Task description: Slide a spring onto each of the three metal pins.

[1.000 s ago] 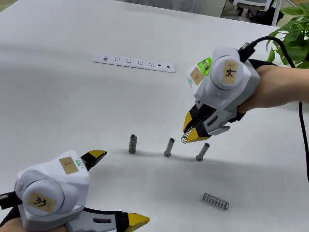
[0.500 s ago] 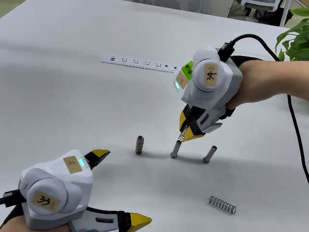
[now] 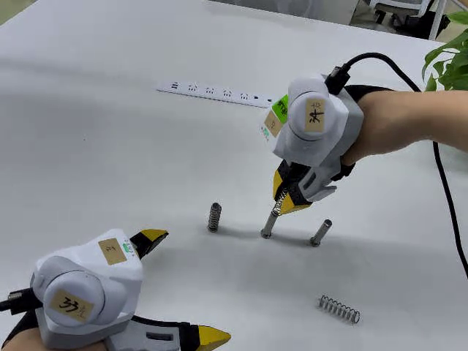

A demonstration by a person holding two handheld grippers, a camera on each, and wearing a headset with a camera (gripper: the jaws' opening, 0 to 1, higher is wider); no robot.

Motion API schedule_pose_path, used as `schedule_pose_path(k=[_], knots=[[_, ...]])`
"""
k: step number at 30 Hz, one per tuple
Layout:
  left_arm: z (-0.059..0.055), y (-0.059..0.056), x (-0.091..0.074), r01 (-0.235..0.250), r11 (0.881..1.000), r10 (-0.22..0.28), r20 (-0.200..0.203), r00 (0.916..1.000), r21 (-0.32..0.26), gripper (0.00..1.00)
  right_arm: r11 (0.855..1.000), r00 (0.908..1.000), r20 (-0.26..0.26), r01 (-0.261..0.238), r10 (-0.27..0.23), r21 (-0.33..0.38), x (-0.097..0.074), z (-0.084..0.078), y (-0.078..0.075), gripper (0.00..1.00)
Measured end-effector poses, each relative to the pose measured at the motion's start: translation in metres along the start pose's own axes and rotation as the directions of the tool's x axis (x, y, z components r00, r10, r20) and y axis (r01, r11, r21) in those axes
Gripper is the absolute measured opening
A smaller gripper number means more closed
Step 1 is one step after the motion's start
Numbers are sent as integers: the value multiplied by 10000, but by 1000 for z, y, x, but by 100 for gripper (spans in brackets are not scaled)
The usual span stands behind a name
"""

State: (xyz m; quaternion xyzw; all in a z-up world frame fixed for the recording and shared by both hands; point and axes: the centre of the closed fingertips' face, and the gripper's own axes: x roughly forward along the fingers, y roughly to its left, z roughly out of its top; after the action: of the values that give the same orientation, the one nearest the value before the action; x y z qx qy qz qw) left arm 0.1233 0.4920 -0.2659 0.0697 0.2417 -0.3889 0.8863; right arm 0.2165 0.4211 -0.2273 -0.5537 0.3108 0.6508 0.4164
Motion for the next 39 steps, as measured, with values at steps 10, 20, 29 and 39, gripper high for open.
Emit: schedule_pose_path(k=[10, 20, 29, 39], knots=[[-2, -1, 0, 56, 10000, -56, -43, 10000, -42, 100, 10000, 9999, -102, -48, 47, -72, 3, -1, -1, 12], [-4, -1, -1, 67, 9999, -68, -94, 9999, -121, 100, 9999, 9998, -152, -120, 118, -110, 9, 0, -1, 12], [-7, 0, -1, 18, 9997, -21, -139, 9999, -228, 100, 9996, 9989, -412, -246, 241, -115, 24, -4, -3, 13], [-9, -3, 1, 65, 9994, -68, -101, 9999, -328, 100, 9989, 9966, -747, -368, 345, -290, 39, -4, -1, 13]])
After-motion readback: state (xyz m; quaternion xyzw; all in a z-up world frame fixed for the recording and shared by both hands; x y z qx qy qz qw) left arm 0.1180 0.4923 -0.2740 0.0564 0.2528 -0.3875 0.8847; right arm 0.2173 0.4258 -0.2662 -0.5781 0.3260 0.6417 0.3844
